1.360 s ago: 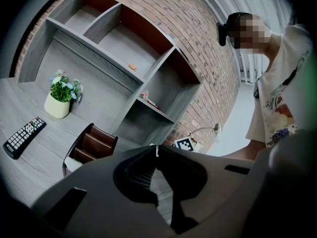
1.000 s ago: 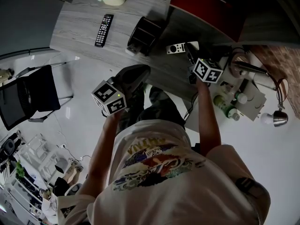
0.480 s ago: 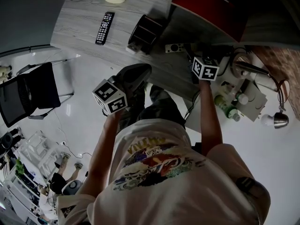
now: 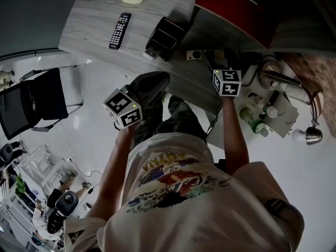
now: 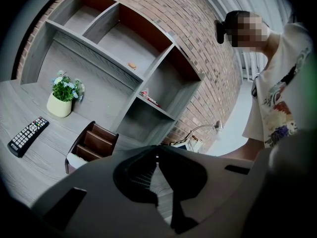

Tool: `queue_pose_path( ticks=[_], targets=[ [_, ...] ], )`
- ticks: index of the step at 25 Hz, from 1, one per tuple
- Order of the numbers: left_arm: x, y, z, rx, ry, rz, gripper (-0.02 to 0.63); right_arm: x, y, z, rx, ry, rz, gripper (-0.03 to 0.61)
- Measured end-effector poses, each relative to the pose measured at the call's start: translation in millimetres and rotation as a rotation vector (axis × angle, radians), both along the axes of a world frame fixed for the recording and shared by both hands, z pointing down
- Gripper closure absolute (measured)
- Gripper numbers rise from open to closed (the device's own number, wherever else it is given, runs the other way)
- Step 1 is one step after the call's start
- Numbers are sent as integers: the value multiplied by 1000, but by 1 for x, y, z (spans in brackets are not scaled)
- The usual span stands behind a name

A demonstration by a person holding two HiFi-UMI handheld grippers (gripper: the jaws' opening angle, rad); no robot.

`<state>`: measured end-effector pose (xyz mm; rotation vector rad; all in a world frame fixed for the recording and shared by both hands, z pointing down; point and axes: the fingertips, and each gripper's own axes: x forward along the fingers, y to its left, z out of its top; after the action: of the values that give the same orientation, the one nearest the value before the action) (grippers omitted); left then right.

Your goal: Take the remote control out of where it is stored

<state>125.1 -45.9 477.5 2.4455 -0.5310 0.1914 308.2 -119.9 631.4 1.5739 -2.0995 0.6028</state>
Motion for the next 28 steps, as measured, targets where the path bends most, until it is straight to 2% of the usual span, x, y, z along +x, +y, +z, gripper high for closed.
queue_pose_path(
  ticks=[2, 3, 6, 9, 19, 28],
  targets=[
    [2, 1, -2, 3, 3, 6, 607, -9, 2, -11, 21, 20, -37, 224],
    [3, 1, -4, 8, 4, 11, 607, -12, 4, -16, 28, 28, -55, 248],
    [8, 0, -11, 30, 8, 25, 607, -19, 8, -29, 46, 54, -95, 385],
    [12, -2, -16, 42, 14, 31, 607, -24, 11, -40, 60, 52, -120, 483],
    [10, -9, -32, 87, 5, 20, 609, -47, 16, -67, 98, 77, -204, 566],
    [6, -18, -45, 148, 4, -8, 608, -83, 26, -91, 103, 44, -278, 570]
  ],
)
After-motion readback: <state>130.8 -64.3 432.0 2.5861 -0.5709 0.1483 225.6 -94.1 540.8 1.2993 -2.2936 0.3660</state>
